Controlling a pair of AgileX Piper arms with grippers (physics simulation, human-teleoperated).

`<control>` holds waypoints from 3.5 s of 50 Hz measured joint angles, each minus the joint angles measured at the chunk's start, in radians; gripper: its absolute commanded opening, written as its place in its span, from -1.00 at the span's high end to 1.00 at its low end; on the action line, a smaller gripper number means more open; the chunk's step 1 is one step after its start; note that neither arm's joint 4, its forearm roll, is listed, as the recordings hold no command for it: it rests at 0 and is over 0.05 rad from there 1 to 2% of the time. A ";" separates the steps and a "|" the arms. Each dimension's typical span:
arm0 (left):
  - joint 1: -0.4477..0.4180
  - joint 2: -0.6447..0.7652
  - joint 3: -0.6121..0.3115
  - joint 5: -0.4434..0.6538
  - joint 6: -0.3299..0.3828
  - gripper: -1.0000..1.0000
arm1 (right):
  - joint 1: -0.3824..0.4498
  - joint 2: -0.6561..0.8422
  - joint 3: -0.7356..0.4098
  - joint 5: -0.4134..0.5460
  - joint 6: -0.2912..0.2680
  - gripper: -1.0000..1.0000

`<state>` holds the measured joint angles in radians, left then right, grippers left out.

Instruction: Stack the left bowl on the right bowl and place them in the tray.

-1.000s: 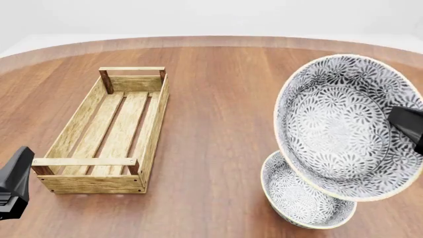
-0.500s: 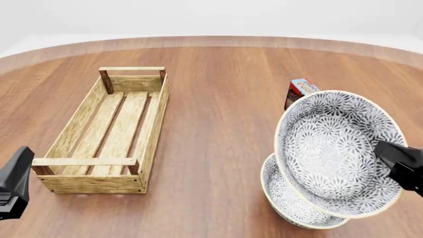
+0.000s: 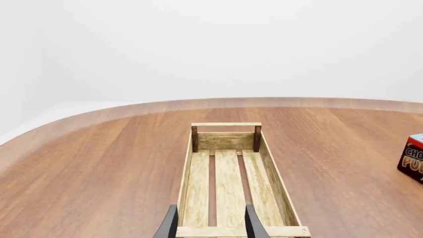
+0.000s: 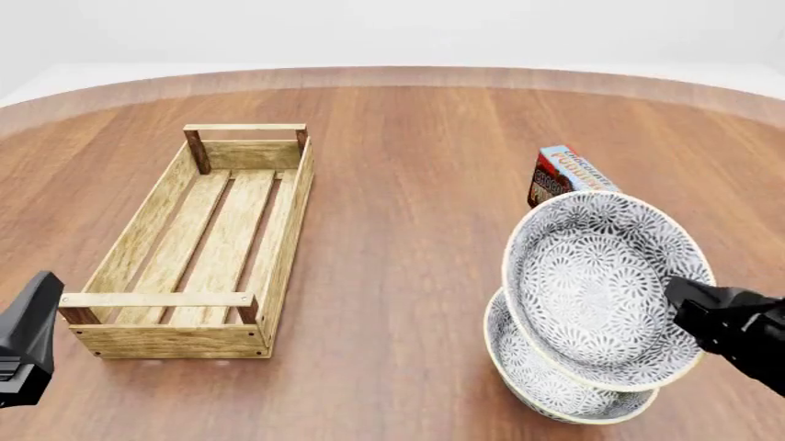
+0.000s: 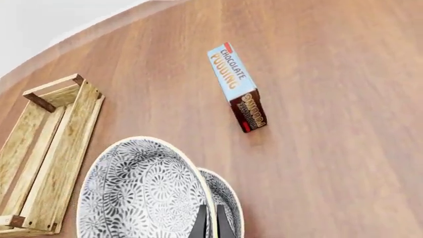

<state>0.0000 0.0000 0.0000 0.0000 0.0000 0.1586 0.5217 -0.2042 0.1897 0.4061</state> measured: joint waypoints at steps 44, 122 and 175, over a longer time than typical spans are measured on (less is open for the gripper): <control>0.000 0.000 0.000 0.000 0.000 -1.00 | -0.027 0.137 0.129 -0.203 0.041 1.00; 0.000 0.000 0.000 0.000 0.000 -1.00 | -0.102 0.138 -0.041 0.039 -0.266 -1.00; 0.000 0.000 0.000 0.000 0.000 -1.00 | -0.030 0.224 0.145 -0.157 -0.225 -1.00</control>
<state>0.0000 0.0000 0.0000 0.0000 0.0000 0.1282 0.7461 -0.0588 0.0330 0.1812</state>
